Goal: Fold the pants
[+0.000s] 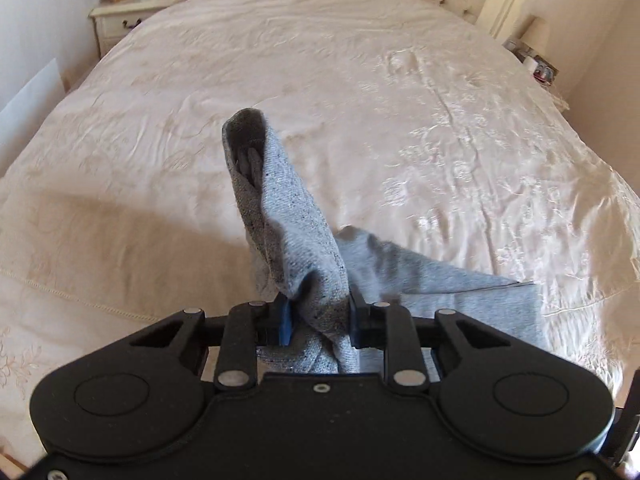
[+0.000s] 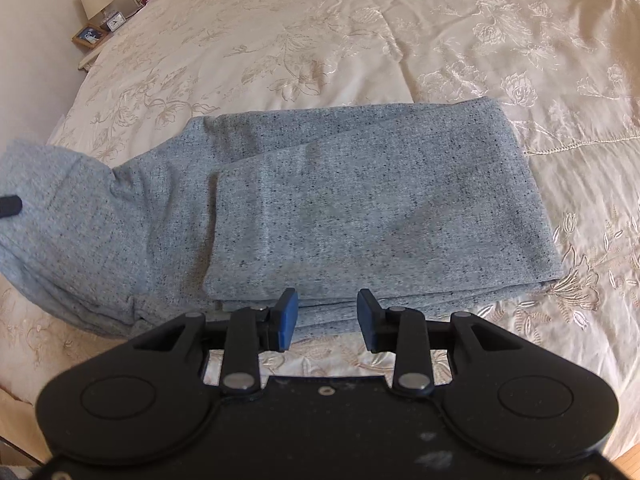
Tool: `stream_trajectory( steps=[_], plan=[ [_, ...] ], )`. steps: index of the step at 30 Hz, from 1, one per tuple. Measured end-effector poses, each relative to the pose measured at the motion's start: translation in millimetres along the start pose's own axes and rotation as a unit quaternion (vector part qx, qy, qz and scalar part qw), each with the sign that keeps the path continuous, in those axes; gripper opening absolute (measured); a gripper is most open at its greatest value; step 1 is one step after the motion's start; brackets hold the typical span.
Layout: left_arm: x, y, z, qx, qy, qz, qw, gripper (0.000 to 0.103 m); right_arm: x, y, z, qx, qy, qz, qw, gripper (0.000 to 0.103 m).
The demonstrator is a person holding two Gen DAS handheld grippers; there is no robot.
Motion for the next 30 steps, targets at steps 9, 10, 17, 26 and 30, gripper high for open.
stream_trajectory(
  steps=[9, 10, 17, 26, 30],
  plan=[
    [191, -55, 68, -0.042, -0.085, 0.070, 0.9930, 0.027, 94, 16, -5, 0.019, -0.001, -0.032, 0.999, 0.035],
    [207, -69, 82, -0.059, -0.090, 0.079, 0.9911, 0.026, 106, 17, -4, 0.020, -0.003, -0.033, 0.999, 0.036],
    [257, -122, 149, -0.135, -0.107, 0.064, 0.9830, 0.014, 163, 18, -3, 0.009, -0.007, -0.040, 0.999, 0.037],
    [163, -117, 123, -0.102, -0.044, -0.070, 0.9913, 0.021, 174, 9, -25, 0.018, 0.002, -0.071, 0.997, 0.037],
    [99, -128, 117, -0.112, 0.033, -0.127, 0.9851, 0.021, 160, -4, -46, 0.020, 0.002, -0.092, 0.996, 0.037]
  ],
)
Point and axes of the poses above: each gripper's, at about its wrist camera, not at the fingertips, and y roughly against the way its jaws point, x to its right, z to its underside, the point moved 9 cm from there along -y, roughly the way its jaws point, and after that the axes turned 12 degrees about y, right-handed, at the moved point
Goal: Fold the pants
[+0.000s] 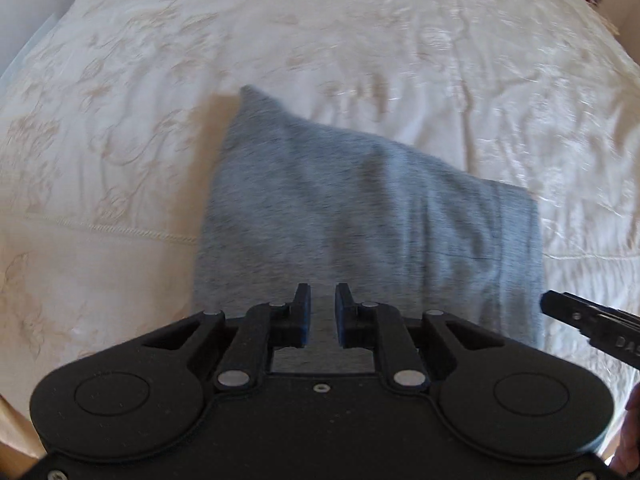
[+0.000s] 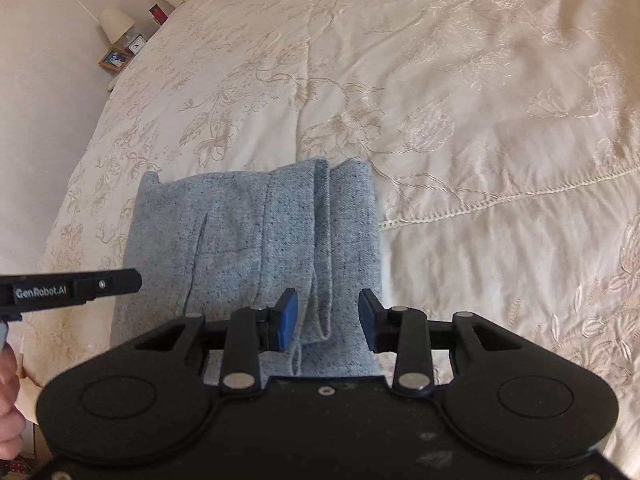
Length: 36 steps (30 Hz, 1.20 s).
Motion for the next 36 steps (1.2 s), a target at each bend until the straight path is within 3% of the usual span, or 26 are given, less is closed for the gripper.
stream_trajectory(
  steps=[3, 6, 11, 18, 27, 33, 36],
  plan=[
    [-25, -25, -1, -0.028, 0.031, -0.016, 0.9990, 0.022, -8, -16, -9, -0.007, 0.017, 0.005, 1.000, 0.037],
    [-29, -50, 4, -0.055, 0.011, -0.013, 0.9983, 0.026, -9, -34, -14, -0.021, 0.034, 0.026, 0.999, 0.037],
    [-26, -65, 3, -0.068, -0.012, -0.013, 0.9975, 0.027, -11, -54, -14, -0.032, 0.028, 0.019, 0.999, 0.038],
    [-38, -39, 3, -0.053, -0.026, 0.029, 0.9978, 0.030, -9, -65, -11, -0.023, 0.006, 0.023, 0.999, 0.043],
    [-84, 6, 8, -0.007, -0.050, 0.008, 0.9987, 0.030, -12, -61, -7, -0.019, 0.045, 0.053, 0.997, 0.043],
    [-109, 6, 12, -0.013, -0.019, -0.001, 0.9997, 0.030, -6, -68, -2, -0.015, -0.024, 0.036, 0.999, 0.045],
    [-115, 5, 11, -0.014, -0.002, 0.002, 0.9999, 0.030, -6, -70, -4, -0.041, -0.069, 0.008, 0.997, 0.042]
  ],
)
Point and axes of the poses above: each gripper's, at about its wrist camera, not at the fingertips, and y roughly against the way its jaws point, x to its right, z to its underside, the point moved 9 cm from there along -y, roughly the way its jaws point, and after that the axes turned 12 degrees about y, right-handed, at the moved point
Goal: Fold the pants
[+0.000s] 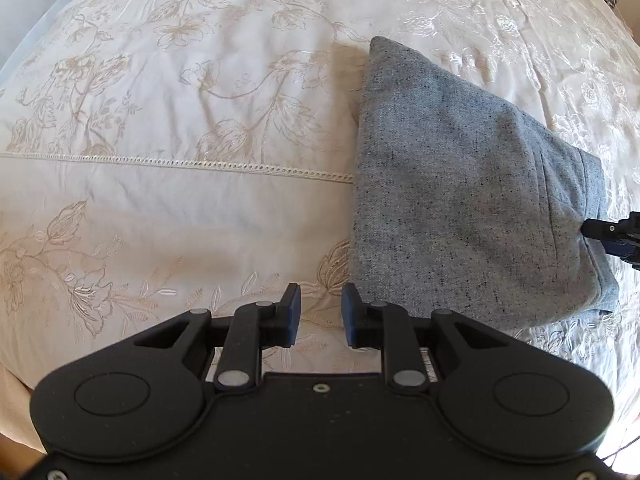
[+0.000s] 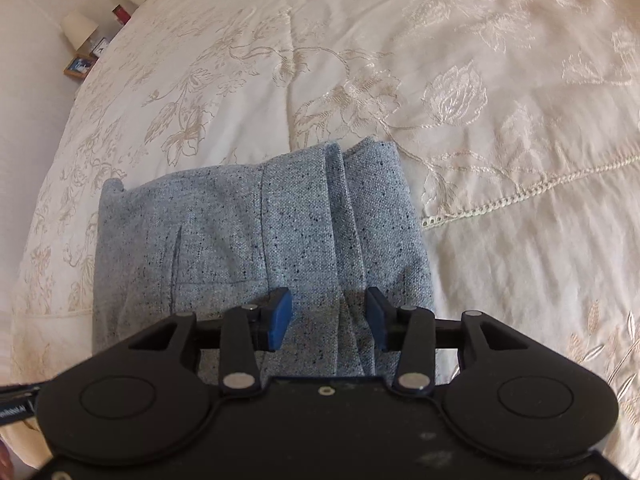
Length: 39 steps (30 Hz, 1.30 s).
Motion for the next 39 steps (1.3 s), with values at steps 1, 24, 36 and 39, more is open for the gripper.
stream_trajectory(
  steps=[1, 24, 36, 39],
  plan=[
    [-1, 0, -1, 0.001, 0.002, 0.000, 1.0000, 0.030, -2, 2, -2, -0.002, -0.008, -0.008, 1.000, 0.037],
    [112, 2, -29, 0.020, -0.101, 0.048, 0.9936, 0.030, 10, 58, -22, 0.048, 0.111, 0.120, 0.985, 0.016],
    [165, -98, -83, -0.041, -0.085, -0.004, 0.9955, 0.034, -16, -6, -73, 0.034, 0.167, 0.123, 0.978, 0.022],
    [166, -104, -86, -0.038, -0.089, -0.016, 0.9952, 0.034, -10, -27, -73, 0.015, 0.175, 0.133, 0.976, 0.022]
  ],
)
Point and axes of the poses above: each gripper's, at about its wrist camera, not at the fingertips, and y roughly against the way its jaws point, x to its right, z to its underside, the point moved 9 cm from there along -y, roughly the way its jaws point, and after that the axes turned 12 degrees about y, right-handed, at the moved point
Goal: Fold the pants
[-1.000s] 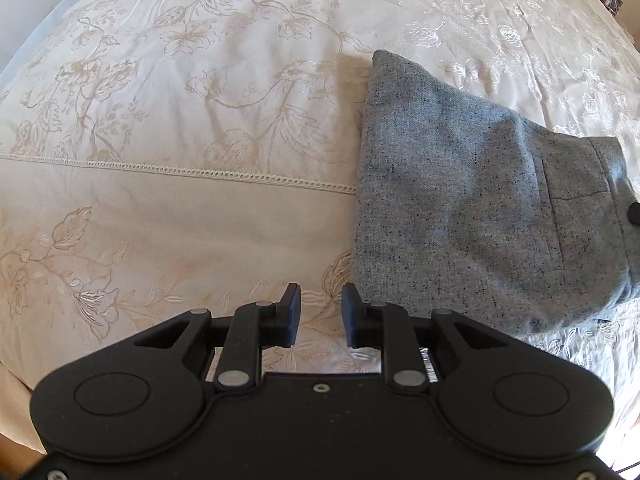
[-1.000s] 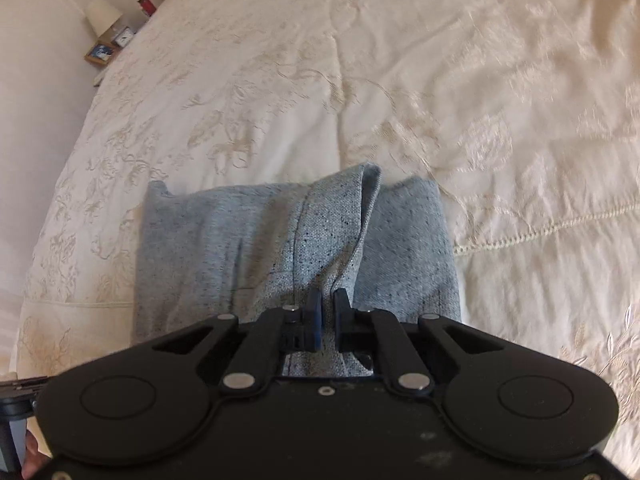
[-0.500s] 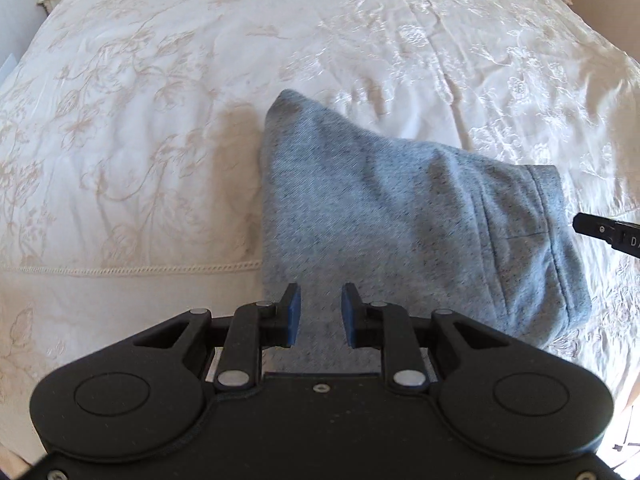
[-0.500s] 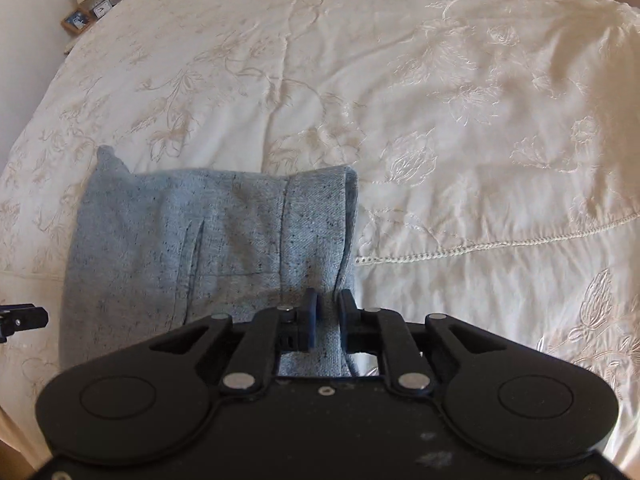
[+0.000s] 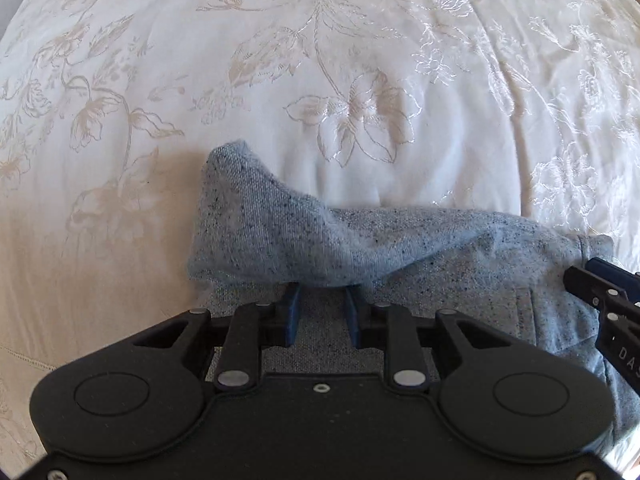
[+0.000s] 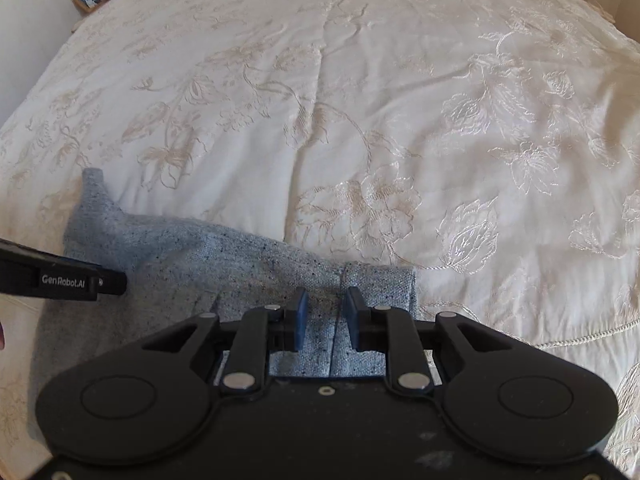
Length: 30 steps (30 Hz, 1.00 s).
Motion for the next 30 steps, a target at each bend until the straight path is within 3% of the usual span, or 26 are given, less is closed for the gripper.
stream_trajectory(
  steps=[7, 12, 18, 21, 24, 28, 30],
  plan=[
    [-6, 15, 1, 0.003, 0.019, 0.005, 0.9998, 0.034, -5, 1, -1, 0.009, 0.028, 0.012, 1.000, 0.025],
    [-16, 48, 33, 0.016, 0.019, 0.006, 0.9997, 0.035, -7, 38, 7, 0.031, 0.013, 0.003, 0.999, 0.026],
    [-26, 45, 94, -0.013, 0.017, -0.005, 0.9998, 0.039, -23, 62, 70, -0.006, 0.016, -0.012, 1.000, 0.029],
    [-25, 41, 110, 0.000, -0.011, -0.013, 0.9999, 0.040, -28, 66, 98, -0.010, 0.023, -0.007, 1.000, 0.034],
    [-19, 51, 106, 0.017, -0.022, -0.016, 0.9995, 0.039, -31, 67, 110, -0.016, 0.029, -0.016, 0.999, 0.036],
    [-24, 72, 82, 0.065, 0.001, 0.001, 0.9979, 0.041, -21, 71, 96, 0.006, 0.020, -0.023, 1.000, 0.037],
    [-31, 71, 70, 0.067, 0.016, 0.000, 0.9976, 0.049, -6, 73, 84, 0.029, 0.002, -0.008, 1.000, 0.038]
  ],
)
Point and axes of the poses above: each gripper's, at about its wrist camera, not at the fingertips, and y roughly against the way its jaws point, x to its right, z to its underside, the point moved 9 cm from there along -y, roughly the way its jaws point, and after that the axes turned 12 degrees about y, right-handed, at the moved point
